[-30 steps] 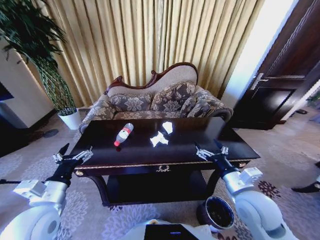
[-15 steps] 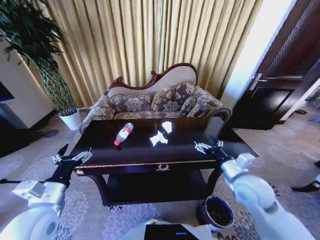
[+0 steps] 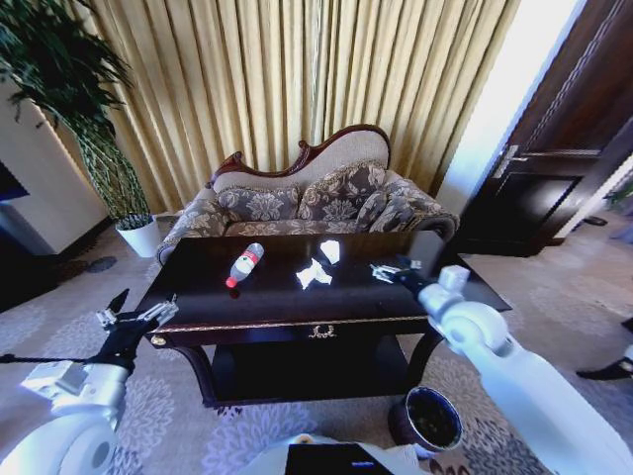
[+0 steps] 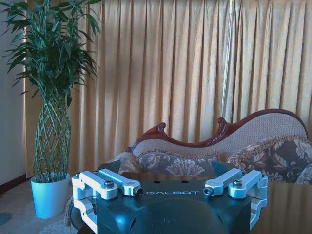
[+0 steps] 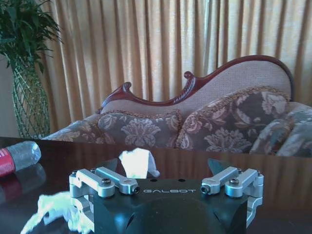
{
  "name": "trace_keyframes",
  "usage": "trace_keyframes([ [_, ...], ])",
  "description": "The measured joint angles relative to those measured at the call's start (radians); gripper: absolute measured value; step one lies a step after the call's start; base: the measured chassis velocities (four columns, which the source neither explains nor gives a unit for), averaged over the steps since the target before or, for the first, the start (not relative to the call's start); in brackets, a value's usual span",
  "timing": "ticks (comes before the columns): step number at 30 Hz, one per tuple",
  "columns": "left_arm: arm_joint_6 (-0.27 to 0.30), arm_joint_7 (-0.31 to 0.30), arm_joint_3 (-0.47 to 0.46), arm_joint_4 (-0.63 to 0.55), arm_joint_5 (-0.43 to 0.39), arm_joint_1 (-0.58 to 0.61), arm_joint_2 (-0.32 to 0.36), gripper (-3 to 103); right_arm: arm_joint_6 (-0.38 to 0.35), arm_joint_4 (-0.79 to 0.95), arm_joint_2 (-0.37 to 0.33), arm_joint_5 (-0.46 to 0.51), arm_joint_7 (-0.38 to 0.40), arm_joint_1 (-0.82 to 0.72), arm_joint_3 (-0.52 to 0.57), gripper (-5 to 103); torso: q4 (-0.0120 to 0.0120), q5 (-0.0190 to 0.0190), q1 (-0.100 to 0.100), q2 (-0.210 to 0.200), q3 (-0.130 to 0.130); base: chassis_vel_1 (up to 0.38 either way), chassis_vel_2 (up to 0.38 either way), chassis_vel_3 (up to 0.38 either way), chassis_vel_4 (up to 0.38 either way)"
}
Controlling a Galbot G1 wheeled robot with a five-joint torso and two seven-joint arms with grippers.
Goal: Move to the front of the table and place the trash on the table into the trash bin.
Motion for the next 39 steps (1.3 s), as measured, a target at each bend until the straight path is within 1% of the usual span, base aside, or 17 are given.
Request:
trace_keyframes([
  [3, 0.000, 0.000, 0.000, 0.000, 0.005, 0.000, -0.003, 100, -0.006, -0.052, 0.001, 0.034, 0.016, 0.096, -0.082, 100, 0.0000, -0.0001, 0.000, 0.000, 0.000, 0.000, 0.000, 0.000, 0.000],
  [4, 0.000, 0.000, 0.000, 0.000, 0.005, 0.000, -0.003, 100, -0.006, -0.052, 0.001, 0.034, 0.016, 0.096, -0.082, 100, 0.0000, -0.0001, 0.000, 0.000, 0.000, 0.000, 0.000, 0.000, 0.000],
  [8, 0.000, -0.007, -0.001, 0.000, 0.007, 0.001, -0.002, 100, -0.012, -0.151, 0.021, 0.071, 0.027, 0.227, -0.210, 100, -0.0001, -0.0003, 0.000, 0.000, 0.000, 0.000, 0.000, 0.000, 0.000],
  [9, 0.000, -0.007, -0.001, 0.000, 0.007, 0.001, -0.002, 100, -0.012, -0.151, 0.021, 0.071, 0.027, 0.227, -0.210, 100, -0.0001, -0.0003, 0.000, 0.000, 0.000, 0.000, 0.000, 0.000, 0.000],
  [11, 0.000, -0.010, -0.004, 0.000, 0.007, 0.002, -0.003, 100, -0.014, -0.209, 0.048, 0.077, 0.028, 0.292, -0.277, 100, 0.0000, -0.0001, 0.000, 0.000, 0.000, 0.000, 0.000, 0.000, 0.000],
  [13, 0.000, -0.010, -0.005, 0.000, 0.007, 0.003, -0.003, 100, -0.014, -0.223, 0.056, 0.078, 0.028, 0.307, -0.292, 100, 0.0000, -0.0003, 0.000, 0.000, 0.000, 0.000, 0.000, 0.000, 0.000],
  [14, 0.000, -0.010, -0.010, 0.000, 0.007, 0.005, -0.004, 100, -0.016, -0.256, 0.074, 0.079, 0.028, 0.342, -0.323, 100, 0.0001, 0.0000, 0.000, 0.000, 0.000, 0.000, 0.000, 0.000, 0.000],
  [17, 0.000, -0.009, -0.020, 0.000, 0.005, 0.012, -0.004, 100, -0.016, -0.316, 0.107, 0.079, 0.028, 0.411, -0.372, 100, 0.0001, -0.0004, 0.000, 0.000, 0.000, 0.000, 0.000, 0.000, 0.000],
  [28, -0.009, 0.000, -0.046, 0.000, 0.003, 0.016, -0.018, 100, -0.012, -0.480, 0.167, 0.043, 0.016, 0.521, -0.456, 100, -0.0001, -0.0002, 0.000, 0.000, 0.000, 0.000, 0.000, 0.000, 0.000],
  [39, -0.022, 0.010, -0.056, 0.000, 0.005, 0.016, -0.038, 100, -0.012, -0.535, 0.206, 0.042, 0.014, 0.537, -0.486, 100, -0.0001, -0.0002, 0.000, 0.000, 0.000, 0.000, 0.000, 0.000, 0.000],
])
